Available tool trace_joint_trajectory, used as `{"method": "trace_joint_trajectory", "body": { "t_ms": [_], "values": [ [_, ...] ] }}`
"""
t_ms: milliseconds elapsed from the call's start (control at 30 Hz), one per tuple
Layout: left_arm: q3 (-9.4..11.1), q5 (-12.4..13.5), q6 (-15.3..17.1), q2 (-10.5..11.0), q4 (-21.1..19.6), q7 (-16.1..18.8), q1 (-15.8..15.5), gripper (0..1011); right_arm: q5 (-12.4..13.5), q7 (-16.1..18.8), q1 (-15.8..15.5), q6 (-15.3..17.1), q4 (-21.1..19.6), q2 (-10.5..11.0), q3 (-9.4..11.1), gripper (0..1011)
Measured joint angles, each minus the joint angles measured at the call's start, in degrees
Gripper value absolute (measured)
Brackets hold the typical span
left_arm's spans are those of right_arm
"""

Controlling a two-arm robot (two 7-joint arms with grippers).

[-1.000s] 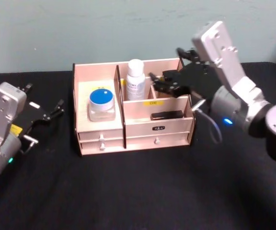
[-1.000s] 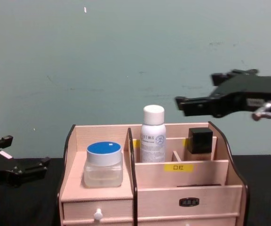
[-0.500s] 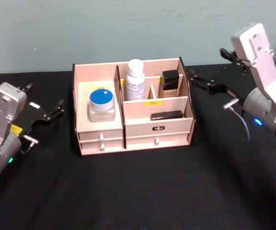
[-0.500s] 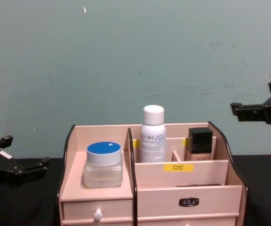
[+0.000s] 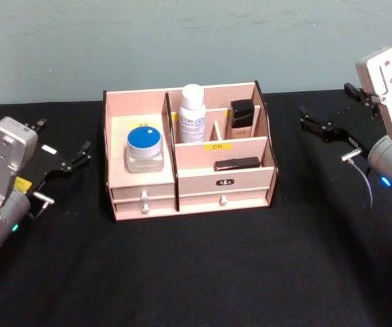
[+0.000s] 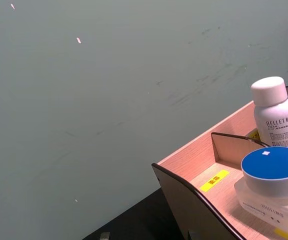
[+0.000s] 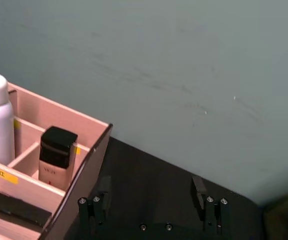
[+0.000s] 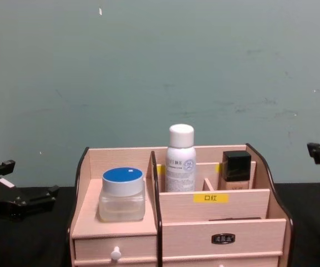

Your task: Pick up the facial cleanser and watermelon frost from the table and place them into the tiered storage box.

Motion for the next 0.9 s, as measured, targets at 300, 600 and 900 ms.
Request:
{"method": "trace_joint_trajectory", "body": {
  "t_ms": [300, 600, 900],
  "values": [
    [0.0, 0.0, 0.0, 0.0, 0.0, 0.0, 0.0, 1010, -0.32, 0.85, -0.25, 0.13, 2.03, -0.98, 0.88, 1002],
    [0.0, 0.0, 0.0, 0.0, 0.0, 0.0, 0.0, 1010, -0.25, 0.86, -0.22, 0.09, 1.9, -0.87, 0.8, 1002],
    [0.0, 0.0, 0.0, 0.0, 0.0, 0.0, 0.0, 1009, -0.22, 0.86, -0.18, 0.03, 1.8, -0.81, 0.75, 1002]
  ]
}}
